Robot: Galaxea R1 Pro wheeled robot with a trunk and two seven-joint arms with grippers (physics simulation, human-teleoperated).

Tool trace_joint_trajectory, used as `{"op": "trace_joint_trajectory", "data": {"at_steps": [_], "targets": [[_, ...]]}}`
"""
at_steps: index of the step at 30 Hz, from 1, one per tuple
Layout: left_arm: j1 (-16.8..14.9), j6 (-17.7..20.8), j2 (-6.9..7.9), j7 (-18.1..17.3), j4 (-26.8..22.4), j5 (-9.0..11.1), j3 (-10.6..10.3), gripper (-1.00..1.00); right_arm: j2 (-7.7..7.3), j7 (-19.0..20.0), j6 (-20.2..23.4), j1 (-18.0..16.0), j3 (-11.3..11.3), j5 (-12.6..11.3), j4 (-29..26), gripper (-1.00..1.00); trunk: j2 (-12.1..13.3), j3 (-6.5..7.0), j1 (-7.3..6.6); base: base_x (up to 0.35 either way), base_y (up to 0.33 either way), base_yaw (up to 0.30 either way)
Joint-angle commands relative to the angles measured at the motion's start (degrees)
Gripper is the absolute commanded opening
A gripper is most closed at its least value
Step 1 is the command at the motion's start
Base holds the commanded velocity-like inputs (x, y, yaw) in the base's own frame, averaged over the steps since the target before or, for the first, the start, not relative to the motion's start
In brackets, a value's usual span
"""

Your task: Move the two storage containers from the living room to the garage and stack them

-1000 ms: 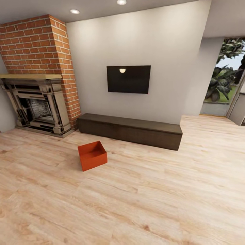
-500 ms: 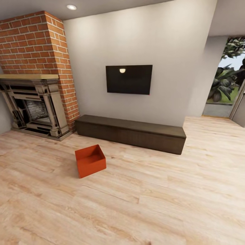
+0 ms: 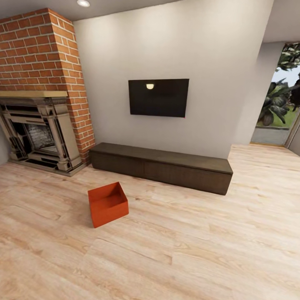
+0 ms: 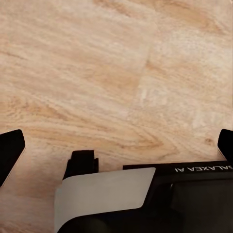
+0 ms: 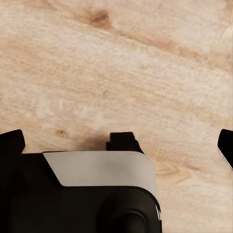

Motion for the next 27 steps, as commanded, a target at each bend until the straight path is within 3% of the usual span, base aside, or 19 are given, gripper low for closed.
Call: {"op": "trace_joint_trajectory", "data": {"at_steps": [1,27], "targets": [[-0.05,0.22,0.01,-0.15,-0.01,0.59,-0.44,1.00,0.10,-0.03,-0.29,-0.06,0.49,-0.58,0.18,1.00,-0.03,-0.06,0.03,0.322,0.000,0.000],[-0.05,0.22,0.01,-0.15,-0.01,0.59,-0.44,1.00,0.06,-0.05,-0.24,-0.06,0.48,-0.43,0.18,1.00,-0.03,-0.06,0.03,0.322,0.000,0.000]]}}
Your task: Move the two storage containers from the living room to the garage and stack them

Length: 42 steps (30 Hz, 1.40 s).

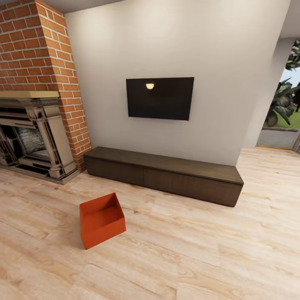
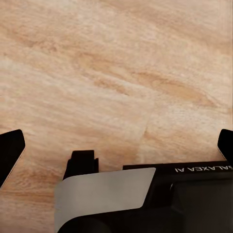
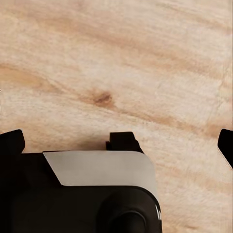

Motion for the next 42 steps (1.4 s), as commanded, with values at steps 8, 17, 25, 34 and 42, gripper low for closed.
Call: {"op": "trace_joint_trajectory", "data": {"at_steps": [8,17,25,34,42], "targets": [[-0.03,0.22,0.01,-0.15,-0.01,0.59,-0.44,1.00,0.06,-0.35,-0.37,-0.11,0.51,-0.56,0.18,1.00,-0.03,-0.06,0.03,0.322,0.000,0.033],[-0.04,0.22,0.01,-0.14,-0.01,0.59,-0.44,1.00,0.04,-0.37,-0.46,-0.08,0.54,-0.53,0.18,1.00,-0.03,-0.06,0.03,0.322,0.000,0.253],[-0.05,0.22,0.01,-0.14,-0.01,0.59,-0.44,1.00,0.04,-0.37,-0.46,-0.13,0.54,-0.53,0.18,1.00,-0.03,-0.06,0.03,0.322,0.000,0.270],[-0.02,0.22,0.01,-0.14,-0.01,0.58,-0.44,1.00,0.04,-0.37,-0.38,-0.10,0.52,-0.53,0.18,1.00,-0.03,-0.06,0.03,0.322,0.000,0.252],[-0.01,0.22,0.01,-0.14,-0.01,0.59,-0.44,1.00,0.04,-0.37,-0.37,-0.12,0.57,-0.53,0.18,1.00,-0.03,-0.06,0.03,0.322,0.000,0.025]]}}
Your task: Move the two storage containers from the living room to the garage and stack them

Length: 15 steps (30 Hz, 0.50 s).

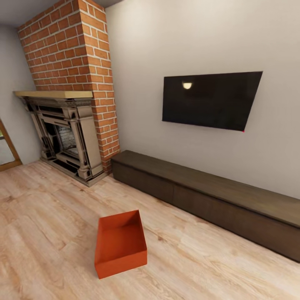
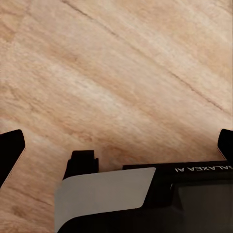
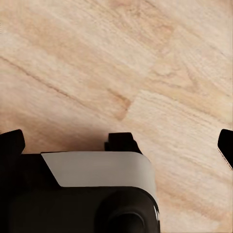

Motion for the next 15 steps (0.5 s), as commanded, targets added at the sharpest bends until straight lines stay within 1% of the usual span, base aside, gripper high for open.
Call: {"op": "trace_joint_trajectory", "data": {"at_steps": [1,15], "targets": [[-0.07,0.22,0.01,-0.15,-0.01,0.59,-0.44,1.00,0.05,-0.03,-0.31,-0.05,0.47,-0.53,0.18,1.00,-0.03,-0.06,0.03,0.322,0.000,0.001],[-0.03,0.22,0.01,-0.18,-0.01,0.59,-0.44,1.00,0.05,-0.03,-0.31,-0.05,0.48,-0.53,0.18,1.00,-0.03,-0.06,0.03,0.321,0.000,0.000]]}}
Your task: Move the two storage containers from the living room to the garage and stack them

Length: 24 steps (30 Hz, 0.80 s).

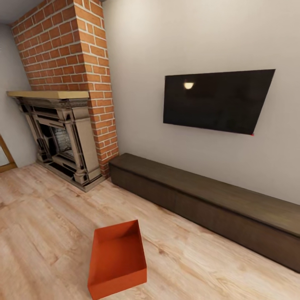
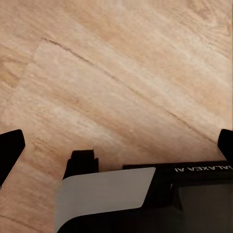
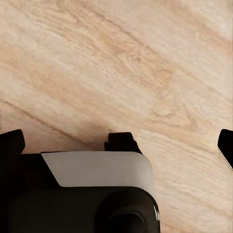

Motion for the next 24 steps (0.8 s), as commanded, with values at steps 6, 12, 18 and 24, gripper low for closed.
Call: {"op": "trace_joint_trajectory", "data": {"at_steps": [6,12,18,24], "targets": [[-0.08,0.18,0.08,-0.17,-0.01,0.59,-0.44,1.00,0.05,-0.03,-0.37,-0.07,0.48,-0.53,0.18,1.00,-0.03,-0.06,0.03,0.220,0.000,0.067],[-0.06,0.14,0.09,-0.20,-0.01,0.59,-0.44,1.00,0.05,-0.03,-0.39,-0.07,0.48,-0.53,0.18,1.00,-0.03,-0.06,0.03,0.048,0.000,0.244],[-0.06,0.14,0.10,-0.20,-0.01,0.59,-0.44,1.00,0.05,-0.03,-0.39,-0.06,0.48,-0.53,0.18,1.00,-0.03,-0.06,0.03,0.001,0.000,0.269],[-0.06,0.14,0.10,-0.20,-0.01,0.59,-0.44,1.00,0.05,-0.03,-0.39,-0.04,0.48,-0.53,0.18,1.00,-0.03,-0.06,0.03,0.000,0.000,0.270]]}}
